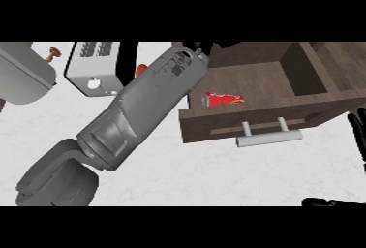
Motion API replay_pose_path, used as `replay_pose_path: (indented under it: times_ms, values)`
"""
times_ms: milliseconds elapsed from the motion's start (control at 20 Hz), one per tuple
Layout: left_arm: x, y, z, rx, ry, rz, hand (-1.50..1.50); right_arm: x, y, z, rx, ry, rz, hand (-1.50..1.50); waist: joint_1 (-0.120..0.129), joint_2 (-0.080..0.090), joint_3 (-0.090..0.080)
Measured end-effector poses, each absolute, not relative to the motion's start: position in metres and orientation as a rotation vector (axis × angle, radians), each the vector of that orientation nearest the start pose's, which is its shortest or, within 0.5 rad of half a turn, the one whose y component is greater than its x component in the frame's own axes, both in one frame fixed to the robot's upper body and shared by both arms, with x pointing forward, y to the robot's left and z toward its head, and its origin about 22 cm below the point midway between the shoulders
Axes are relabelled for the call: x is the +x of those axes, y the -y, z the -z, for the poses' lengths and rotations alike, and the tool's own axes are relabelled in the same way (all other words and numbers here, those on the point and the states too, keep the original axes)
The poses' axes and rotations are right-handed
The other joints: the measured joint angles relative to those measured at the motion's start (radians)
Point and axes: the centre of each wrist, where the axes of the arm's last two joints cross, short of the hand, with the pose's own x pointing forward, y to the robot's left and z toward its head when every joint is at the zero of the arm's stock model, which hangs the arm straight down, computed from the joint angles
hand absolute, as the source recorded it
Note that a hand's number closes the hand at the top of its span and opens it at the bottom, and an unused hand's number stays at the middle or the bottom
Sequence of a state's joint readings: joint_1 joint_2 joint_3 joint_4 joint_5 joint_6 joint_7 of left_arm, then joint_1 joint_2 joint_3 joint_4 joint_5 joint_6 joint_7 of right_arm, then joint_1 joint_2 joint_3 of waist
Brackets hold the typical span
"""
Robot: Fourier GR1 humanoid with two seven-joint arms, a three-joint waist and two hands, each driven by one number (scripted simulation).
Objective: Pick up the can, place it into the drawer and close the drawer
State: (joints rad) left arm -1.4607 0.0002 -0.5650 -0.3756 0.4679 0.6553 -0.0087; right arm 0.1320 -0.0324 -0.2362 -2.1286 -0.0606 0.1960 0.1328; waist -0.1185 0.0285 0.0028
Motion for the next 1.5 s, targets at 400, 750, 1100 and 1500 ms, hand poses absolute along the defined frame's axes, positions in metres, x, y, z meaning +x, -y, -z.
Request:
replay_pose_path:
  times_ms: [400, 750, 1100, 1500]
  values:
    - [0.43, 0.003, -0.162, 0.326, 1.772, 0.249, -1.5, 0.183, 0.289, -0.111, -0.136, 1.878, -0.044, -1.5, -0.01, 0.003, 0.0]
    - [0.427, 0.006, -0.161, 0.346, 1.775, 0.203, -1.5, 0.186, 0.289, -0.116, -0.138, 1.893, -0.063, -1.5, -0.011, 0.003, 0.0]
    - [0.427, 0.006, -0.16, 0.321, 1.766, 0.141, -1.5, 0.179, 0.292, -0.133, -0.299, 1.968, -0.204, -1.5, -0.004, 0.0, -0.001]
    - [0.424, 0.012, -0.173, 0.248, 1.778, 0.078, -1.5, 0.185, 0.28, -0.148, -0.444, 2.02, -0.414, -1.5, 0.017, -0.002, -0.002]
